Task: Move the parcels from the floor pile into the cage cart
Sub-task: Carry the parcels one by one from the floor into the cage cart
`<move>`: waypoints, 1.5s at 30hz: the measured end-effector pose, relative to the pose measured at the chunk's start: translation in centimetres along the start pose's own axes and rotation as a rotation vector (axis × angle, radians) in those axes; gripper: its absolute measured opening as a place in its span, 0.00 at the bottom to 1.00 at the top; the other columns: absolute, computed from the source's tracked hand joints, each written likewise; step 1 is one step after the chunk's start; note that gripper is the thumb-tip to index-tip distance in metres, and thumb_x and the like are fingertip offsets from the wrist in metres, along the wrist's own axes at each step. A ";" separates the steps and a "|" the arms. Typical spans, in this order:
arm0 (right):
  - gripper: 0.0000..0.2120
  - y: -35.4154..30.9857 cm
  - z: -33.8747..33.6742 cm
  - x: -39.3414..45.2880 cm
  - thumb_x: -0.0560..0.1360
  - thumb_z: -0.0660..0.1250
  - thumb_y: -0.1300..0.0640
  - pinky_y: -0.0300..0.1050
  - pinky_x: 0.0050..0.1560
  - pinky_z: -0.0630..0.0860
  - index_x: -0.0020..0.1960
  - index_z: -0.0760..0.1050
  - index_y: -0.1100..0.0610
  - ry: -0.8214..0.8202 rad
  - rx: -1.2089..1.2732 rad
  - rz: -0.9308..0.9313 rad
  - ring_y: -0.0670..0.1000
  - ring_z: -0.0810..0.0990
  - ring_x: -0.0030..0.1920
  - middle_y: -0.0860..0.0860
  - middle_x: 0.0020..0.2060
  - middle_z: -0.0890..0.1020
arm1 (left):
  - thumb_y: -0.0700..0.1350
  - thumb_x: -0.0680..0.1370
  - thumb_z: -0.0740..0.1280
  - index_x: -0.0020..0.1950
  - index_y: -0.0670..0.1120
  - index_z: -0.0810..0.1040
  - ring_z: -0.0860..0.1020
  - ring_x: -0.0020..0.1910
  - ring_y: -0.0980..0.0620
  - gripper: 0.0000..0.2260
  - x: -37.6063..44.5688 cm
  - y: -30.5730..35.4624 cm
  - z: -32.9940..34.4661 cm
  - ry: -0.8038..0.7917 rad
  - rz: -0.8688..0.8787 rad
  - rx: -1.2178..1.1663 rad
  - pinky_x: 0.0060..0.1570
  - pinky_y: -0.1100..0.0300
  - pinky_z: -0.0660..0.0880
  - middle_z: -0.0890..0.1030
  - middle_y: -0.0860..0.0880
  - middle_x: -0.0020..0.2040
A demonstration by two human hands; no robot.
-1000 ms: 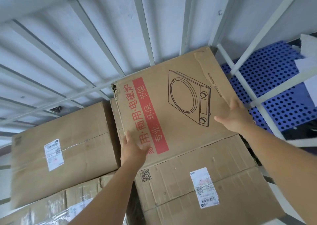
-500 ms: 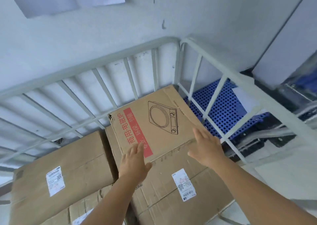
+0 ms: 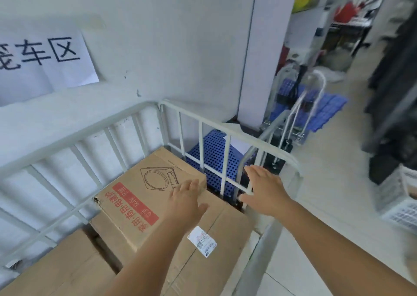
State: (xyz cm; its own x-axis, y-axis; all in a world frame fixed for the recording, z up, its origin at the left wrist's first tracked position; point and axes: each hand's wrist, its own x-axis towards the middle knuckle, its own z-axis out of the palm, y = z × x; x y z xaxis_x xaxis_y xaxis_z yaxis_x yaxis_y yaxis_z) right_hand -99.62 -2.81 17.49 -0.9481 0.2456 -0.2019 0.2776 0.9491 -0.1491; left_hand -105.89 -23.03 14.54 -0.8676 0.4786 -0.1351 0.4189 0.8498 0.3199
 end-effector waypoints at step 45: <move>0.37 54.8 9.8 -39.2 0.76 0.64 0.41 0.51 0.72 0.60 0.78 0.53 0.54 0.069 0.502 1.380 0.53 0.59 0.75 0.49 0.76 0.60 | 0.57 0.81 0.58 0.79 0.46 0.53 0.63 0.74 0.48 0.31 0.6 66.3 28.3 -0.553 1.057 0.349 0.71 0.55 0.61 0.62 0.47 0.76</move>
State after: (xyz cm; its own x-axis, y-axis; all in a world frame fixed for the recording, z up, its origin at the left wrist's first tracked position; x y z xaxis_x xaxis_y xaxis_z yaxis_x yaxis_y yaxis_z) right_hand -45.72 37.60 7.73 0.1060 0.9029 -0.4165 0.9590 -0.2035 -0.1972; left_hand -71.05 39.80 9.16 0.1325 0.9209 -0.3666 0.9656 -0.0364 0.2575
